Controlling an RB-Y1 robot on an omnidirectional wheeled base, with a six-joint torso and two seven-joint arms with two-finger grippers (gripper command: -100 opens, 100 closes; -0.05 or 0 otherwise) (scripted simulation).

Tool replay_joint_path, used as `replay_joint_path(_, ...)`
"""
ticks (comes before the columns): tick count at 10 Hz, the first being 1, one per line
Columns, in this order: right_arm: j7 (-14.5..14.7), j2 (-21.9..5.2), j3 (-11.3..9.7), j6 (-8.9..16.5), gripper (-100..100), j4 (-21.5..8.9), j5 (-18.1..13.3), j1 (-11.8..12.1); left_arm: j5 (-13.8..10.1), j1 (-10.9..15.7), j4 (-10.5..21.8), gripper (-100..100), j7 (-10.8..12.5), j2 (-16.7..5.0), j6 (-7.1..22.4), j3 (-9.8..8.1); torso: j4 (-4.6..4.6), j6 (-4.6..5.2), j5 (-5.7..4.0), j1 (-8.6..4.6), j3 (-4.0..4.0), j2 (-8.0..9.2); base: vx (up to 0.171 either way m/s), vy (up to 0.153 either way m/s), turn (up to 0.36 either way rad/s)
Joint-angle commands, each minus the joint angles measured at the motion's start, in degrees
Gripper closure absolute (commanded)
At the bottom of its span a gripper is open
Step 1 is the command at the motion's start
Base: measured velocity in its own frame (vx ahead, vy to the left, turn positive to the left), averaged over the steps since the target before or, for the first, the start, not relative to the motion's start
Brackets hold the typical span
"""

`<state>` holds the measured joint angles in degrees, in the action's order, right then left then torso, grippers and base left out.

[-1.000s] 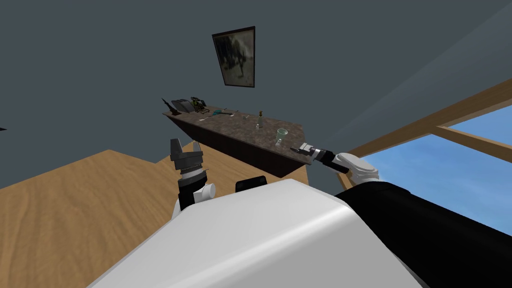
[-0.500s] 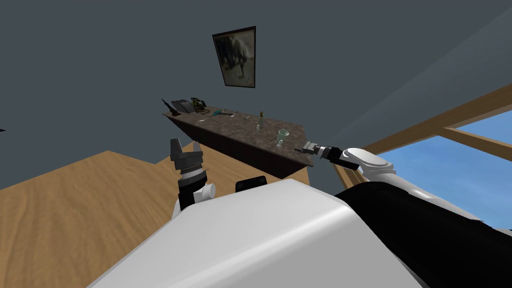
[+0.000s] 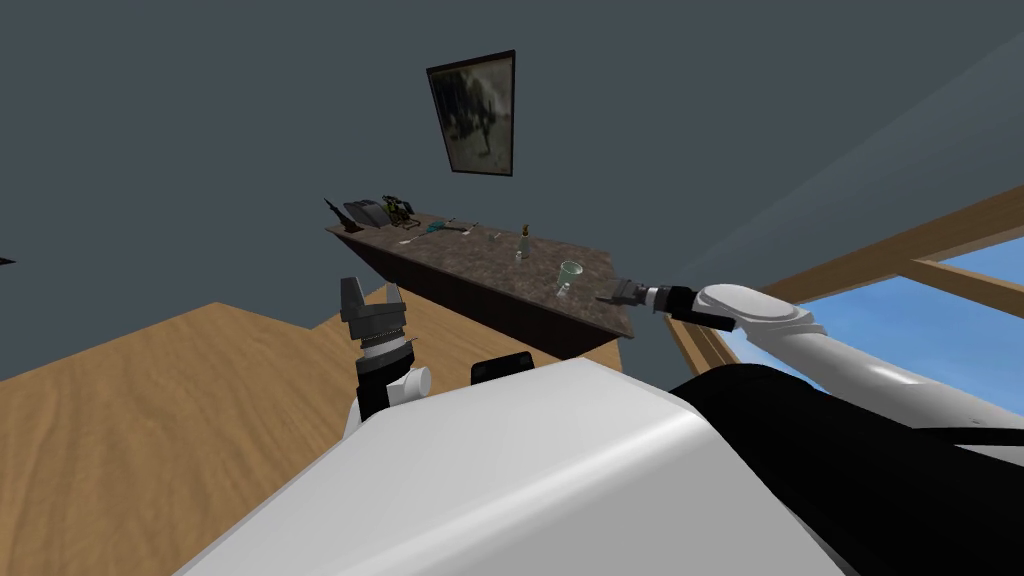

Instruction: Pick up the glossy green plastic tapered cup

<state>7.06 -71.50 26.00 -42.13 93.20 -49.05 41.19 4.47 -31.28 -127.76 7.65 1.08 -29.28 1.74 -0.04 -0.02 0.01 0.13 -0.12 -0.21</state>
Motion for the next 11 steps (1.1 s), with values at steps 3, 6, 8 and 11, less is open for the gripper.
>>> replay_joint_path(3, 1.56, -6.16, 1.06, 0.39, -100, -1.32, -3.09, 2.46, 0.00, 0.00, 0.00, 0, 0.00, 0.00, 0.00, 0.00, -0.01, 0.00, -0.01, -0.02, -0.02, -0.02, 0.063, 0.023, 0.019)
replay_joint_path(6, 2.79, -11.01, 1.59, 0.70, -100, -2.29, -5.12, 4.46, 0.00, 0.00, 0.00, 0, 0.00, 0.00, 0.00, 0.00, -0.01, 0.00, -0.01, -0.01, -0.02, -0.03, 0.066, 0.025, 0.022)
replay_joint_path(8, 3.40, -13.38, 1.73, 0.88, -100, -2.73, -6.01, 5.45, 0.00, 0.00, 0.00, 0, 0.00, 0.00, 0.00, 0.00, -0.02, -0.01, 0.01, 0.07, -0.05, -0.09, 0.072, 0.037, 0.026)
replay_joint_path(11, 5.18, -19.02, 1.68, 1.42, -100, -3.75, -8.22, 8.34, 0.00, 0.00, 0.00, 0, 0.00, 0.00, 0.00, 0.00, -0.03, -0.01, 0.00, 0.05, -0.07, -0.12, 0.084, 0.036, 0.041)
